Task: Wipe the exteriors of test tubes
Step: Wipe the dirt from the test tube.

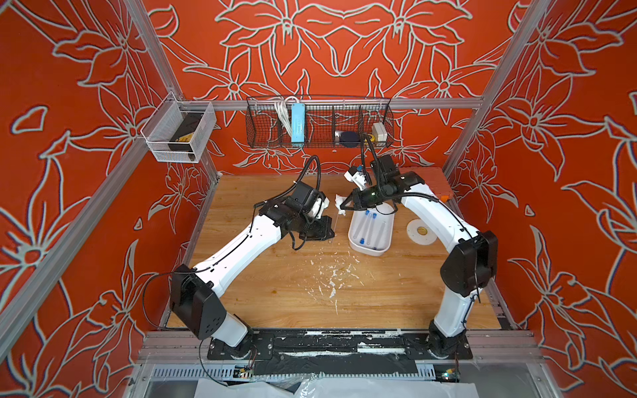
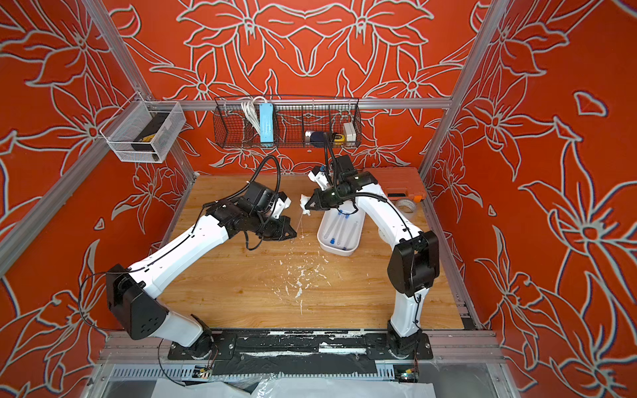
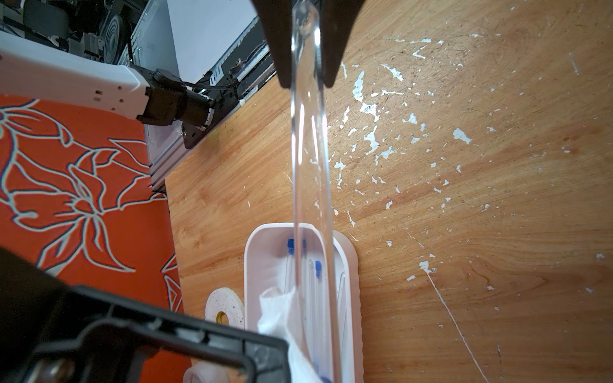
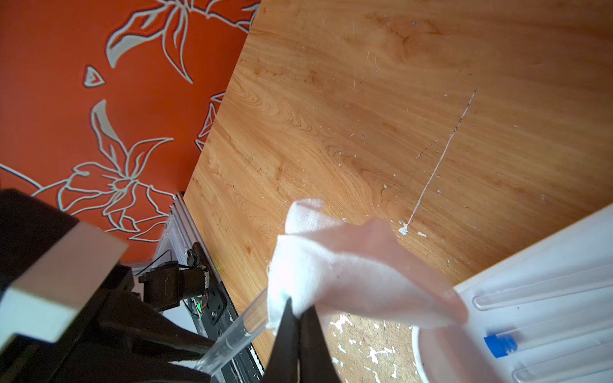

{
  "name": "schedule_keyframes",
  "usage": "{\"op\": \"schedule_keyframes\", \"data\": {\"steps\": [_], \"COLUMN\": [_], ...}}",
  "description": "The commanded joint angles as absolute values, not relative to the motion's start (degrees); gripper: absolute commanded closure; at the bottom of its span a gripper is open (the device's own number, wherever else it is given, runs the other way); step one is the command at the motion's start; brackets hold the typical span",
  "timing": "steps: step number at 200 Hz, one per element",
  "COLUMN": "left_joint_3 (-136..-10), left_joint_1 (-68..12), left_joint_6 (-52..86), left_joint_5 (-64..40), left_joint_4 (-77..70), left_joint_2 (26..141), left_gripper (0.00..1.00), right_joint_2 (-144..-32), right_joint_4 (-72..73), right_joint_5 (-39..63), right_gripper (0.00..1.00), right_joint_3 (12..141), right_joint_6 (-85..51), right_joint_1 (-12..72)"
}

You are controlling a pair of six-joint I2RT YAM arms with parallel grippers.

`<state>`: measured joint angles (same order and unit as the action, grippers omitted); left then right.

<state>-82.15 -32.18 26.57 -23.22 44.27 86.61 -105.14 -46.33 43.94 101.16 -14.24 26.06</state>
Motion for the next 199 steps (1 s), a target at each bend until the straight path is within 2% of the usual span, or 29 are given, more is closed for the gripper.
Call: {"op": "schedule_keyframes", "data": {"steps": [1, 65, 199], "left_joint_3": [-82.0, -82.3, -79.7], "left_joint_1": [-32.1, -32.1, -32.1], "left_joint_6": [26.8, 26.8, 25.3], "left_joint_5": [-24.3, -24.6, -23.2], "left_joint_4": [41.4, 40.6, 42.9], "left_joint_2": [85.4, 86.4, 83.7], "left_gripper": [0.99, 0.99, 0.99], "right_joint_2": [-101.6, -96.6, -106.5], "right_joint_4": [-47.8, -43.7, -49.3], "right_joint_5": [44.2, 42.9, 42.9], "right_gripper": [1.0, 1.0, 1.0], "right_joint_3": [98.1, 90.5, 107.0], "right_joint_6": [-13.1, -17.2, -14.3], "right_joint_1": [28.6, 32.7, 29.5]}}
